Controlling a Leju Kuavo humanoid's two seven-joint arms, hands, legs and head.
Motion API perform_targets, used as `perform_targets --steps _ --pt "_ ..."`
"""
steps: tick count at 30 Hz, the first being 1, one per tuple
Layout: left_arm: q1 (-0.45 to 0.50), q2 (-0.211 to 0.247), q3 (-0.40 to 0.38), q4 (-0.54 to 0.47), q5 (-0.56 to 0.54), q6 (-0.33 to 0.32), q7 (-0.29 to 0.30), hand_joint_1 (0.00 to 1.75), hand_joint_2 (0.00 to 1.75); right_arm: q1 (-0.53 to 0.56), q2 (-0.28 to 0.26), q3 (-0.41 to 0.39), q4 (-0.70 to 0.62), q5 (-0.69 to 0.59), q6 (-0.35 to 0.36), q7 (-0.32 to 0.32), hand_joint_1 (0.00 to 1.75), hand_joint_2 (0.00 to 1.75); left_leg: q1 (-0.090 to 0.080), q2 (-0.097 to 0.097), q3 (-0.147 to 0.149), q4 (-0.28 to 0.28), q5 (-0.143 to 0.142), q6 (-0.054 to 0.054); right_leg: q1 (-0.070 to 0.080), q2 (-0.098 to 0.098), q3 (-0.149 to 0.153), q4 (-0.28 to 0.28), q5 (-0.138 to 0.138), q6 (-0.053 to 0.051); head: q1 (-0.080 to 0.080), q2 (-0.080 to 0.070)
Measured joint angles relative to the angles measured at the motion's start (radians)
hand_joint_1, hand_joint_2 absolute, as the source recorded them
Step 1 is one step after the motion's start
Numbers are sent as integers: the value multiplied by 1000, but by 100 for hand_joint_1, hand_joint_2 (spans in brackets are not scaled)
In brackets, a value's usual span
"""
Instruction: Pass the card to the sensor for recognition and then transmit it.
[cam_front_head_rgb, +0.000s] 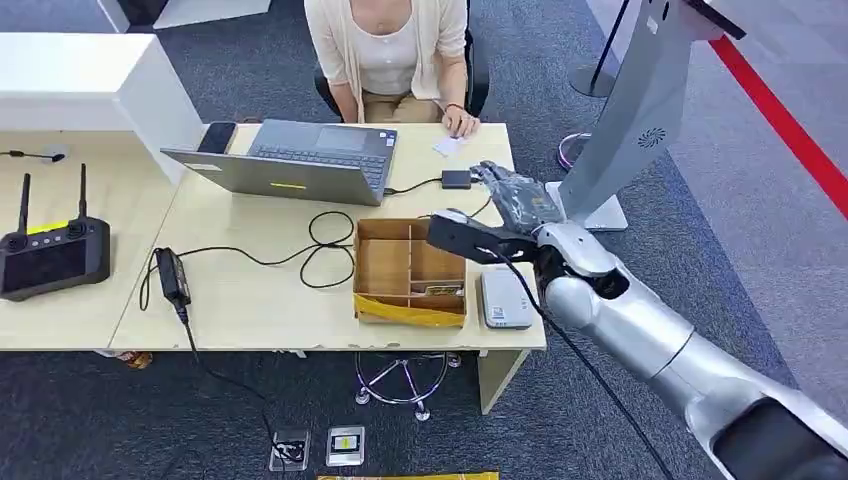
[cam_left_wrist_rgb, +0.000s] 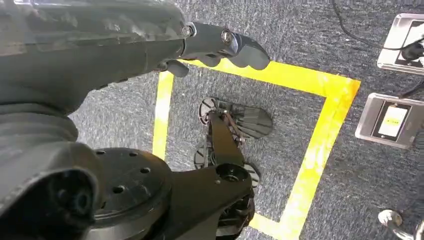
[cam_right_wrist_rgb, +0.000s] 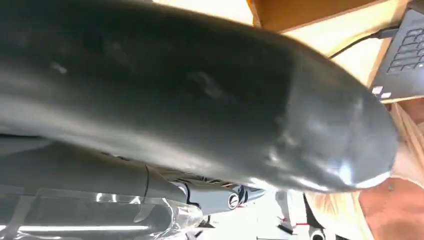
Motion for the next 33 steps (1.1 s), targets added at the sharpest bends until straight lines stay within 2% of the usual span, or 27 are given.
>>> perform_targets --steps 1,2,3,8,18,33 --pt "0 0 0 0 0 0 -2 0 0 0 -2 1 -1 -1 0 6 0 0 0 0 0 0 0 0 0 0 0 0 0 0 0 0" --pt "2 1 0 0 3 0 -10 0 0 7 -16 7 -32 3 1 43 0 0 0 0 0 0 0 0 0 0 0 0 0 0 0 0" --pt "8 3 0 0 12 0 -24 0 0 39 -49 8 -118 71 -19 101 0 0 0 0 0 0 0 0 0 0 0 0 0 0 0 0" --pt "13 3 0 0 16 1 -27 0 0 83 -77 6 -222 145 -10 165 0 0 0 0 0 0 0 0 0 0 0 0 0 0 0 0" --pt "25 3 1 0 30 3 -33 0 0 135 -107 2 -373 211 29 181 0 0 0 0 0 0 0 0 0 0 0 0 0 0 0 0" --pt "26 4 4 3 50 9 -43 0 0 197 -113 0 -478 211 37 190 0 0 0 0 0 0 0 0 0 0 0 0 0 0 0 0"
